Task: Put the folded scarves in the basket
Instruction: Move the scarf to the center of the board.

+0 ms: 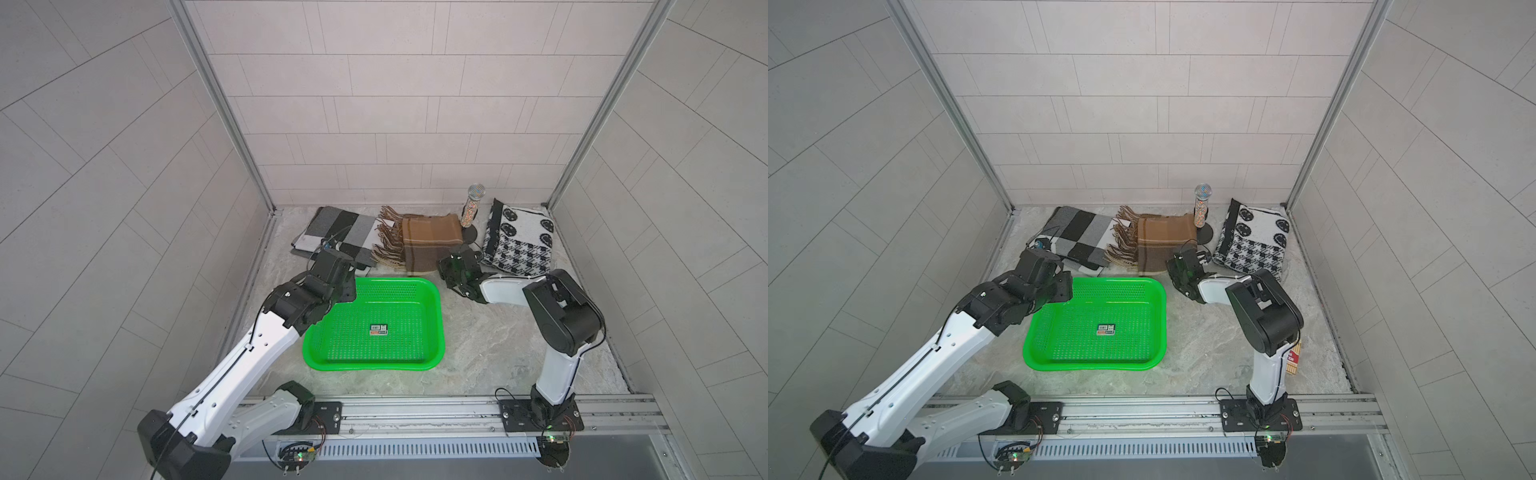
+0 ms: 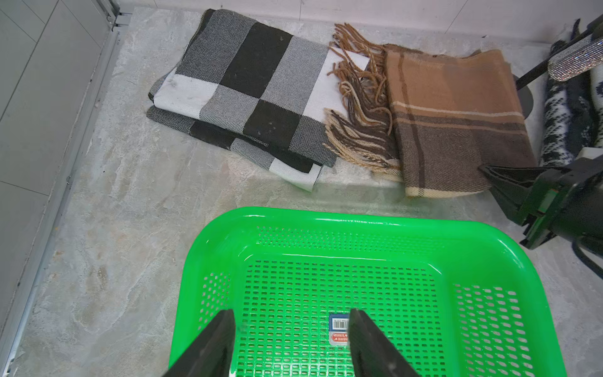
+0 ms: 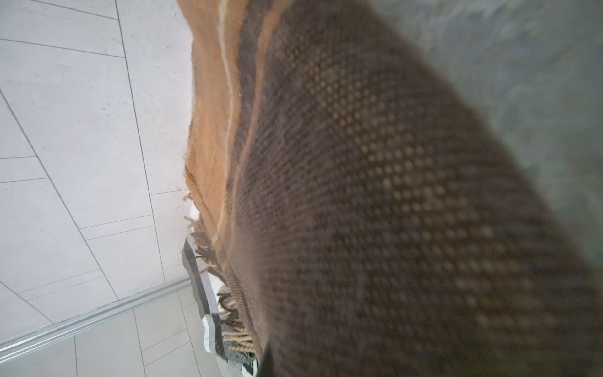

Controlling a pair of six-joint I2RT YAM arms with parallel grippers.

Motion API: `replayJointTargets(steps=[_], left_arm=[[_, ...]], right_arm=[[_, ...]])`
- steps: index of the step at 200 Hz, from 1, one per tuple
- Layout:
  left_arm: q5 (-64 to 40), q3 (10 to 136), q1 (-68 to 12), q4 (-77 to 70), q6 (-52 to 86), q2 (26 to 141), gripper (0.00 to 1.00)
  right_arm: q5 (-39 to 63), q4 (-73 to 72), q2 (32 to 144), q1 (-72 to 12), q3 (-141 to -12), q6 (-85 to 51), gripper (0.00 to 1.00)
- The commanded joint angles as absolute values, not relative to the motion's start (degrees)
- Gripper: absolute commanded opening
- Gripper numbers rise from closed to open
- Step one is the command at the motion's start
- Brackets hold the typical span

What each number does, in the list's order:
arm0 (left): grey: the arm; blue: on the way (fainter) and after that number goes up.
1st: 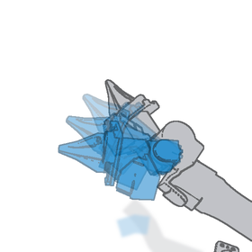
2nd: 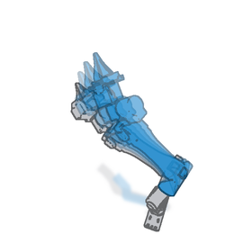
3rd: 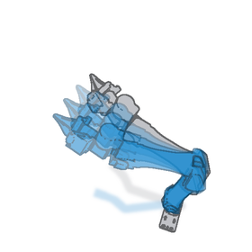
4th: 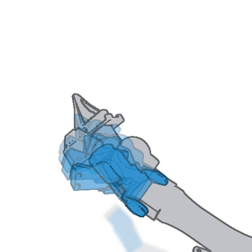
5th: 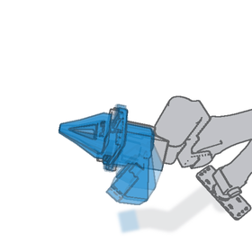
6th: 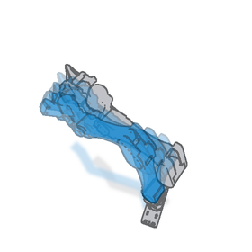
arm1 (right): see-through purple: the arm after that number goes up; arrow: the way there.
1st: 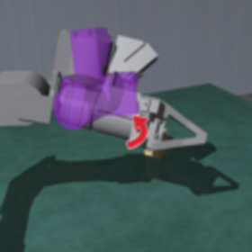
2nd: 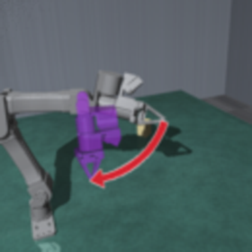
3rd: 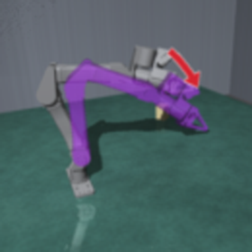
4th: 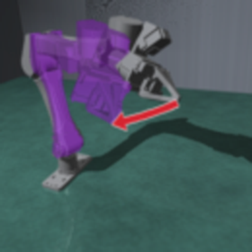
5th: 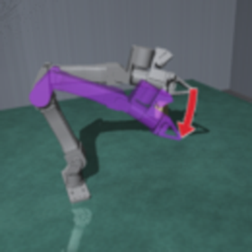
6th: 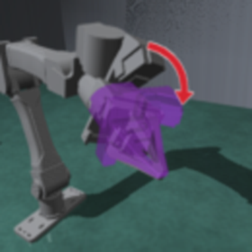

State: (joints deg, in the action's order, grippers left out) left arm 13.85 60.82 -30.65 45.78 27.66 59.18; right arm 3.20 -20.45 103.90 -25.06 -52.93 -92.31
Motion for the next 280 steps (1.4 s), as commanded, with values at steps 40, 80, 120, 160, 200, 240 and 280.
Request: replayJointTargets(steps=[40, 80, 120, 160, 200, 240, 280], left_arm=[[8.33, 64.23, -31.12, 46.33, 28.1, 60.81, 0.61], [4.47, 65.84, -32.32, 43.49, 27.04, 63.77, 0.61], [-0.24, 69.09, -33.45, 38.94, 24.37, 68.73, 0.62], [-3.98, 73.31, -34.94, 34.16, 20.33, 76.35, 0.63], [-5.33, 74.14, -35.71, 27.9, 18.66, 81.54, 0.64], [-5.24, 74.35, -36.22, 26.18, 18.39, 82.84, 0.64], [-4.68, 73.68, -36.23, 24.36, 17.41, 82.97, 0.64]], right_arm=[[8.04, 1.12, 90.15, -22.32, -48.72, -81.48, 0.0], [14.12, 11.35, 82.66, -17.82, -44.3, -72.54, 0.0], [18.03, 22.32, 75.05, -13.45, -40.68, -62.2, 0.0], [19.97, 31.71, 67.38, -8.17, -36.98, -54.63, 0.0], [15.82, 35.93, 61.88, -4.22, -34.01, -53.0, 0.29], [8.86, 44.98, 55.77, -4.94, -39.77, -52.61, 0.61], [5.4, 35.54, 55.04, -11.39, -42.07, -52.77, 0.5]])
